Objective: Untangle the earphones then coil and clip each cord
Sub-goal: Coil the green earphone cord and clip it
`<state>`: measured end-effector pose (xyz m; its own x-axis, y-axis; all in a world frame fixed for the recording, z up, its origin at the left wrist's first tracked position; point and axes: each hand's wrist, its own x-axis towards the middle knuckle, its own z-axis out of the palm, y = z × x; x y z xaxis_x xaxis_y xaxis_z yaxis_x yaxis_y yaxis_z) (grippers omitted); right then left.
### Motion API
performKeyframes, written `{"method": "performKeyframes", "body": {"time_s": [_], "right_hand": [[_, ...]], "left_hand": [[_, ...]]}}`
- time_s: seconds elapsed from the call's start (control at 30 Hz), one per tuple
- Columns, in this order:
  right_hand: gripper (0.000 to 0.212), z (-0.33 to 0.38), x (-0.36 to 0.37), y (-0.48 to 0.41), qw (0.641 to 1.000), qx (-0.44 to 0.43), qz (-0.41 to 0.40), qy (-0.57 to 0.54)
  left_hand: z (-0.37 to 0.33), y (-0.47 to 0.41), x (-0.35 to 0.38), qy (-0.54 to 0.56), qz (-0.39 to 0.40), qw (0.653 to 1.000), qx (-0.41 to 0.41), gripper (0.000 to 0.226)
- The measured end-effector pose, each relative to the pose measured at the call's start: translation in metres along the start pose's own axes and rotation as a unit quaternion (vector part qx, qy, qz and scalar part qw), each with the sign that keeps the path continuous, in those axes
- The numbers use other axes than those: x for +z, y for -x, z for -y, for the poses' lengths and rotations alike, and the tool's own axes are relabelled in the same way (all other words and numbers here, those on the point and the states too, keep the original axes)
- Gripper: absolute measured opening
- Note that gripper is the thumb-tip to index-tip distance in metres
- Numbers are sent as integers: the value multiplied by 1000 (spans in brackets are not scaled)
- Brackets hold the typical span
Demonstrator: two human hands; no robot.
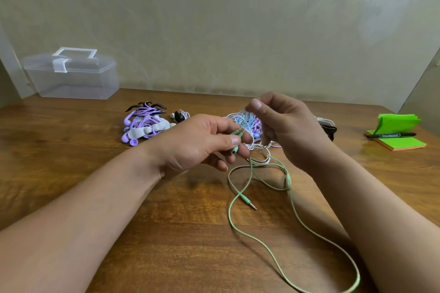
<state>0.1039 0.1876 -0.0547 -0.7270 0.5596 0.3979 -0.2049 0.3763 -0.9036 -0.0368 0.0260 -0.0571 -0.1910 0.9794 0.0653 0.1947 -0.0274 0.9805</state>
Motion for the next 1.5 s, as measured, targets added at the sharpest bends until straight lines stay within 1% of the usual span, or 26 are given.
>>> {"method": "performKeyframes", "body": {"time_s": [0.1, 0.17, 0.23, 0.3, 0.4, 0.5, 0.57, 0.6, 0.7, 0.77, 0.87, 0.97, 1.03, 1.1, 1.17, 1.2, 1.27, 1.37, 1.5], "right_hand": [[32, -5, 3, 2, 997, 35, 53, -34], [40, -6, 7, 4, 994, 46, 87, -44], [48, -5, 11, 7, 994, 40, 104, -9], [47, -6, 18, 10, 991, 41, 115, 49], [27, -6, 24, 14, 984, 62, 136, 101], [18, -1, 24, 12, 977, 75, 144, 134], [18, -1, 23, 12, 976, 90, 137, 143], [20, -1, 25, 12, 976, 96, 130, 148], [27, -3, 27, 14, 970, 88, 123, 191], [27, 0, 29, 16, 960, 65, 139, 234], [28, 2, 30, 18, 949, 43, 166, 265], [27, 2, 32, 20, 955, 28, 143, 258], [25, 4, 33, 19, 954, 18, 124, 272], [24, 4, 32, 15, 946, -6, 100, 308], [21, 4, 26, 13, 934, -36, 60, 351], [19, 5, 22, 12, 931, -50, 38, 360], [16, 8, 14, 11, 937, -66, 14, 344], [9, 13, 9, 9, 949, -78, 24, 306], [4, 13, 12, 12, 956, -103, 40, 273]], "left_hand": [[-3, 4, 4, 83, 18, 996, 19, 22], [-6, 3, 3, 138, 2, 990, 40, 32], [-7, -1, 0, 159, -28, 985, 55, 36], [-5, -3, -3, 146, -65, 985, 62, 37], [-4, -4, -5, 95, -113, 987, 63, 40], [-6, -4, -8, 44, -121, 989, 67, 55], [-5, -3, -10, 22, -116, 991, 67, 67], [-5, -3, -10, 20, -115, 991, 68, 69], [-5, -2, -8, 51, -107, 990, 76, 66], [-6, -4, -9, 74, -108, 988, 84, 63], [-5, -8, -12, 68, -149, 982, 93, 60], [-1, -8, -11, 22, -186, 978, 90, 61], [0, -8, -10, -5, -193, 977, 86, 62], [1, -9, -13, -31, -189, 978, 80, 64], [3, -7, -15, -79, -178, 979, 68, 65], [3, -6, -14, -108, -167, 978, 61, 64], [3, -3, -11, -158, -130, 978, 44, 65], [-1, -2, -11, -202, -70, 977, 26, 65], [-5, 3, -12, -202, -12, 979, 24, 61]]}}
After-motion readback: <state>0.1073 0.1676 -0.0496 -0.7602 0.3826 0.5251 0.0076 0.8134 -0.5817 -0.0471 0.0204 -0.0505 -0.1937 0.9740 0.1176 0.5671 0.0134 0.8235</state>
